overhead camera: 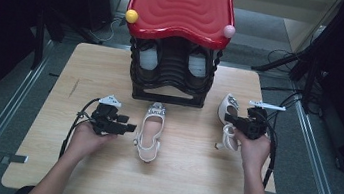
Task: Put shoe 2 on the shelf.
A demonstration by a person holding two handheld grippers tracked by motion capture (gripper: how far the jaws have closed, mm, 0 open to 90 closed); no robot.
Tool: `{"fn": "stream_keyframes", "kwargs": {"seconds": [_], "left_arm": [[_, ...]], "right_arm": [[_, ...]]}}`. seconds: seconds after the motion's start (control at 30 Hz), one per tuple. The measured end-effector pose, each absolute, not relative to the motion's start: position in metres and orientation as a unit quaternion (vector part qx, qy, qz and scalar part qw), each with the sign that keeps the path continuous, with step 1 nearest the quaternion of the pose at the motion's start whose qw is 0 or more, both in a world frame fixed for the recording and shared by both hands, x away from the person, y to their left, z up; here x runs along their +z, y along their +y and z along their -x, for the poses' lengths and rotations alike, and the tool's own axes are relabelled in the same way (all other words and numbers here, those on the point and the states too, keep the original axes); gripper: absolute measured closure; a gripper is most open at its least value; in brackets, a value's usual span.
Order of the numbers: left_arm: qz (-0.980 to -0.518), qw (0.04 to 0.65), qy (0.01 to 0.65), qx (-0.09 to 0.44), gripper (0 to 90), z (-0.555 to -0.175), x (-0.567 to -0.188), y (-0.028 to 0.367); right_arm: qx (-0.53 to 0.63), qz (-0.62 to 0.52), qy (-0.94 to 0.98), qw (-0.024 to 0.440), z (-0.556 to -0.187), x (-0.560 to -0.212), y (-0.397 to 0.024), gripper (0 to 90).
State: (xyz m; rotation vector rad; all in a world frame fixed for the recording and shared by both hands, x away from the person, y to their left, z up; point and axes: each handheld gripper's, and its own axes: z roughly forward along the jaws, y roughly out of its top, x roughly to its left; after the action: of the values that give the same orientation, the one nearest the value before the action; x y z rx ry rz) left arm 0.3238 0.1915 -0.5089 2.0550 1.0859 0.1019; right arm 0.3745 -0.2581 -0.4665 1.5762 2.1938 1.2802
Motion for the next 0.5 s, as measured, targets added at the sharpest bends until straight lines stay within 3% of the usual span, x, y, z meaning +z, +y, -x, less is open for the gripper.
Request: {"fn": "stream_keyframes", "kwargs": {"seconds": [0.5], "left_arm": [[-0.814, 0.401, 0.417, 0.044, 48.0, -0.324, -0.509, 0.186]], "right_arm": [[0.423, -0.487, 0.763, 0.043, -0.356, -0.473, -0.215, 88.7]]}}
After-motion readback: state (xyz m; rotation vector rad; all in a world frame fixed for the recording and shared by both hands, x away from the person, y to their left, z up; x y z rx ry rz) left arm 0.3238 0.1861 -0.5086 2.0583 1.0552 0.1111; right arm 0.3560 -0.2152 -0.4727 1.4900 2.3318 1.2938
